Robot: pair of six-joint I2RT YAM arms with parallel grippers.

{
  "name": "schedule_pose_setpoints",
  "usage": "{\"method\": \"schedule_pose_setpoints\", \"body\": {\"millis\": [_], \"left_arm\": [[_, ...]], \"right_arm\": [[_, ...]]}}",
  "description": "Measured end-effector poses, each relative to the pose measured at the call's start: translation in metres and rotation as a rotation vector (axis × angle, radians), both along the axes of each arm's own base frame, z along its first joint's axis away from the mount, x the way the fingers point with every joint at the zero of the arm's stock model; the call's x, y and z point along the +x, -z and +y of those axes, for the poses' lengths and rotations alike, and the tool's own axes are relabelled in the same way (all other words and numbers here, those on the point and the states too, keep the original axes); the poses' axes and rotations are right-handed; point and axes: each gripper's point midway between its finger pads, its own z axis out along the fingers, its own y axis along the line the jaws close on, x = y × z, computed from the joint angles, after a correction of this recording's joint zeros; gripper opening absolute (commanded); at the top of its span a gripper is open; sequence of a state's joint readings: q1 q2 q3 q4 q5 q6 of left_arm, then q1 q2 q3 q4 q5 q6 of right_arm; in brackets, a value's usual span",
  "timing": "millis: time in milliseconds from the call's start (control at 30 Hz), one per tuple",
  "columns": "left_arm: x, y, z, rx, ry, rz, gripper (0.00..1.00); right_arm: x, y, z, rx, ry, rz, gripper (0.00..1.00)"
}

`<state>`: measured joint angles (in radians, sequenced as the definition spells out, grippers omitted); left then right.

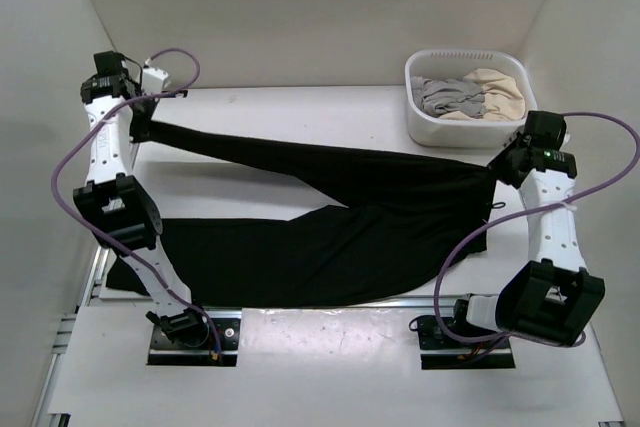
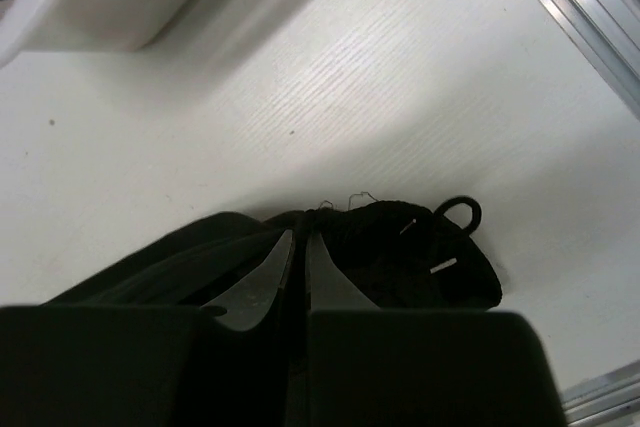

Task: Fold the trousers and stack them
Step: Fold the trousers

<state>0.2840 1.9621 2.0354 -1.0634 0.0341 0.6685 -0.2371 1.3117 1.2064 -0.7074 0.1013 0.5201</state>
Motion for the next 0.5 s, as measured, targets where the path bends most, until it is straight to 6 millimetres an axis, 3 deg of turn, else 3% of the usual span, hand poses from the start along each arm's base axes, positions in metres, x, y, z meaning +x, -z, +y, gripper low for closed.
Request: {"method": "schedule_pose_setpoints", "body": {"millis": [133, 233, 367, 500], "left_arm": [[-0.051, 0.025, -0.002, -0.013, -0.039, 0.133, 0.14], [-0.073, 0.042, 0.003, -0.025, -0.076, 0.207, 0.14], [-0.109, 0.049, 0.006, -0.022, -0.121, 0.249, 0.14], [-0.168, 0.047, 0.015, 0.007, -0.188, 0.247, 0.14]], "right_arm": [[-0.013, 0.004, -0.003, -0.003, 0.017, -0.014, 0.00], [-0.026, 0.007, -0.007, 0.001, 0.047, -0.017, 0.00], [-0.044, 0.007, -0.002, 0.032, 0.099, -0.040, 0.00], [-0.083, 0.018, 0.008, 0.089, 0.182, -0.040, 0.00]]}}
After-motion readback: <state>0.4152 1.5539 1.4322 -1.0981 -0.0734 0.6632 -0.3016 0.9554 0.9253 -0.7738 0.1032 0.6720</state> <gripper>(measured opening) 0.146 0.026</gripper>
